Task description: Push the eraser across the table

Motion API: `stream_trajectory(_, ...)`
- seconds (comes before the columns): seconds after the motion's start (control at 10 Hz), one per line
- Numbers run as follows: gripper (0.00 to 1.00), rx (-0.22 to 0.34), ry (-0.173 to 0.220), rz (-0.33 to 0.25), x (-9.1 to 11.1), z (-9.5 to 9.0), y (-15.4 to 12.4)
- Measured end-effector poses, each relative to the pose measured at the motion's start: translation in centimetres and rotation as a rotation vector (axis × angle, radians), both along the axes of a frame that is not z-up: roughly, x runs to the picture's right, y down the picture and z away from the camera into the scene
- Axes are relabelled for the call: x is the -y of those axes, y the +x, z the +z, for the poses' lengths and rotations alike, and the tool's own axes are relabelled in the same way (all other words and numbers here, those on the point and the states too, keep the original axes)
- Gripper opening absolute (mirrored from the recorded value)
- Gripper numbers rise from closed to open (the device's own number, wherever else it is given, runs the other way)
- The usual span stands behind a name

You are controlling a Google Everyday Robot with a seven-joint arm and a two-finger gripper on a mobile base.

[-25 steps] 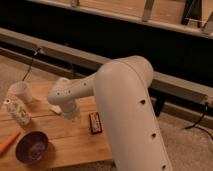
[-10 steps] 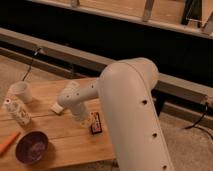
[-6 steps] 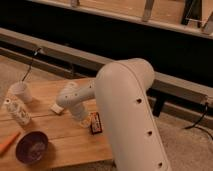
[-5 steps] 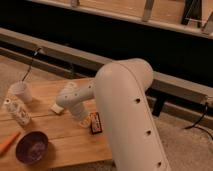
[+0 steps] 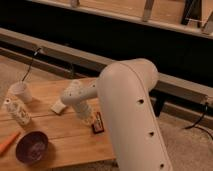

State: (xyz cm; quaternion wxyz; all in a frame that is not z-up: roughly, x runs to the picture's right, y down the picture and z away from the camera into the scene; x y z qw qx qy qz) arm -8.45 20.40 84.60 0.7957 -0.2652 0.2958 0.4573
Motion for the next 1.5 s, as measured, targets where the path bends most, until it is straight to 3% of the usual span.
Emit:
stream_trajectory(0.5,0.0,-0.022,-0.011,-0.005,-0.5,0.5,0.6)
stream_trajectory(1.0,0.0,-0.117,0.02,0.042,1.1,1.0,5.1)
stream_trajectory(1.5,0.0,-0.14,0.014,0.033,1.1,0.8,6.4)
